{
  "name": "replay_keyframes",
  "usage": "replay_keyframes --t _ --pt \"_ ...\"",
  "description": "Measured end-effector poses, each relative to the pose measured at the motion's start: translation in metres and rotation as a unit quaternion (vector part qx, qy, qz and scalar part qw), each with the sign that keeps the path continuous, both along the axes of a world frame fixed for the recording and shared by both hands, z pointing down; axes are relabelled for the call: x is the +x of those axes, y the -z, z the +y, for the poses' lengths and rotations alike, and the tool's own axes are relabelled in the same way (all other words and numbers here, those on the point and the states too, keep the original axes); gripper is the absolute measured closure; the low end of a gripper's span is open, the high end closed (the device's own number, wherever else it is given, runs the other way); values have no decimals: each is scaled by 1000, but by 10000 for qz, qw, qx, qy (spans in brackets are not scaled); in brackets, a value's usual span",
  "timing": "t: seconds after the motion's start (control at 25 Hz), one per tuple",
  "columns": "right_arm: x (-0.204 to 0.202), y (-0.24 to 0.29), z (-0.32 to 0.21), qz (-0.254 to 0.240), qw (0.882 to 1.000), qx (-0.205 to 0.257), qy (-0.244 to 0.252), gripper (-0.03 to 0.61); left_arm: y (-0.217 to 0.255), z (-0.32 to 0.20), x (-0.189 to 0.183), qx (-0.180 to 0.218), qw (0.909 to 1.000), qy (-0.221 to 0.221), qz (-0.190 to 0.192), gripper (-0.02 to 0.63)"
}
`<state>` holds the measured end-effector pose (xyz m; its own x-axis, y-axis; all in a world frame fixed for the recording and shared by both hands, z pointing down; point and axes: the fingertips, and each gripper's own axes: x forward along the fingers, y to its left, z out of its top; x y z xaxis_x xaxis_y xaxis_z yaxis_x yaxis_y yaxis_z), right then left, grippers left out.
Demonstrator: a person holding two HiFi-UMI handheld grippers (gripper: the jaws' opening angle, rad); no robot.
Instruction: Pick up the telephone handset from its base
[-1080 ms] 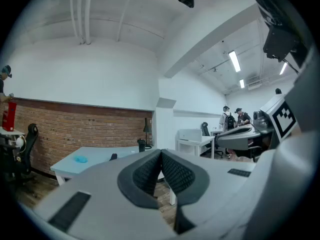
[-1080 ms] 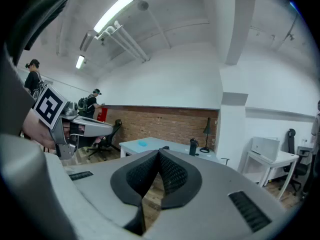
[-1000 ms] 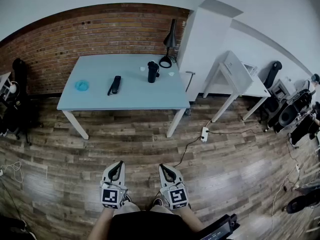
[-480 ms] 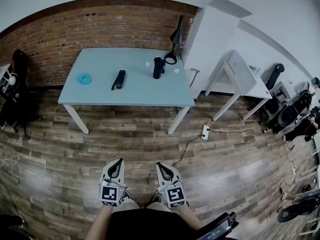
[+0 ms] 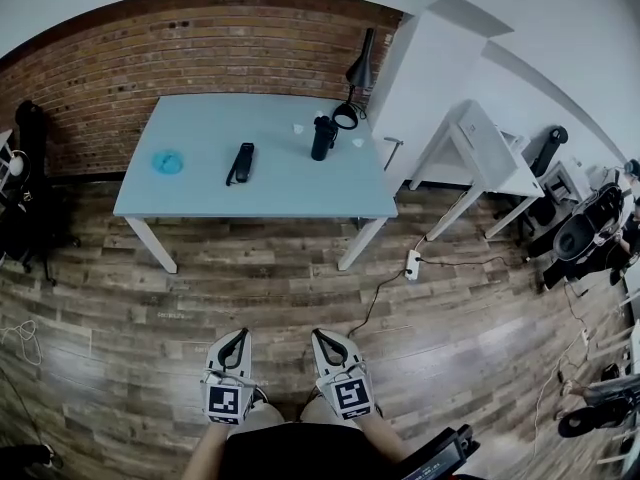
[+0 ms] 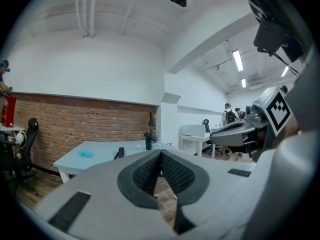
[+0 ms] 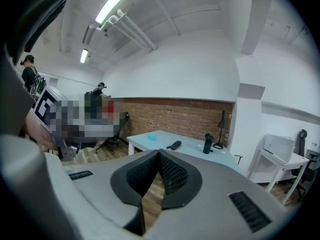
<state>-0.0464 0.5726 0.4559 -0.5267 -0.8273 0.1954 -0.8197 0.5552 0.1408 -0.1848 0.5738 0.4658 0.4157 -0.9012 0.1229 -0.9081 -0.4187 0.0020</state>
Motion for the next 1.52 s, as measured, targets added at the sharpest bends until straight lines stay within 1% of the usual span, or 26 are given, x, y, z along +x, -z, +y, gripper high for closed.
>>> replay_keyframes --t 0.16,0.36,0.48,0.6,0.72,0.84,0.96,1.04,1.2,1.32,1.4,1.52 --pt "0 -3 -13 0 9999 -25 97 571 -7 -14 -3 -129 9999 69 -54 586" --pt "10 -8 -47 -97 9996 -33 275 571 -11 -35 6 -151 9995 271 -106 586" --pt "25 -4 -75 -227 9990 -41 383 571 -9 -50 21 -239 9986 436 -154 586" --pt "41 -4 -98 -252 9983 -68 518 571 -1 -67 39 -230 9980 499 -304 586" --pt "59 -9 -116 -282 9975 -162 622 571 -1 -82 50 -290 9967 674 -339 586" --pt "75 -15 -135 -370 9972 -289 587 571 -2 -95 54 -251 9956 837 -333 586" --pt "84 -25 -156 -386 9976 -358 452 571 -4 -112 52 -201 9953 897 -296 586" --pt "82 -31 -166 -345 9980 -364 389 571 -8 -123 45 -207 9954 898 -257 586" --pt "61 -32 -198 -212 9987 -350 307 571 -14 -160 29 -244 9965 782 -170 586" --pt "41 -22 -218 -142 9987 -346 334 571 -17 -188 18 -229 9977 625 -104 586" --pt "32 -13 -232 -146 9990 -372 220 571 -16 -202 11 -286 9983 508 -77 586" --pt "20 -3 -249 -138 9994 -327 53 571 -6 -221 2 -243 9991 348 -9 586"
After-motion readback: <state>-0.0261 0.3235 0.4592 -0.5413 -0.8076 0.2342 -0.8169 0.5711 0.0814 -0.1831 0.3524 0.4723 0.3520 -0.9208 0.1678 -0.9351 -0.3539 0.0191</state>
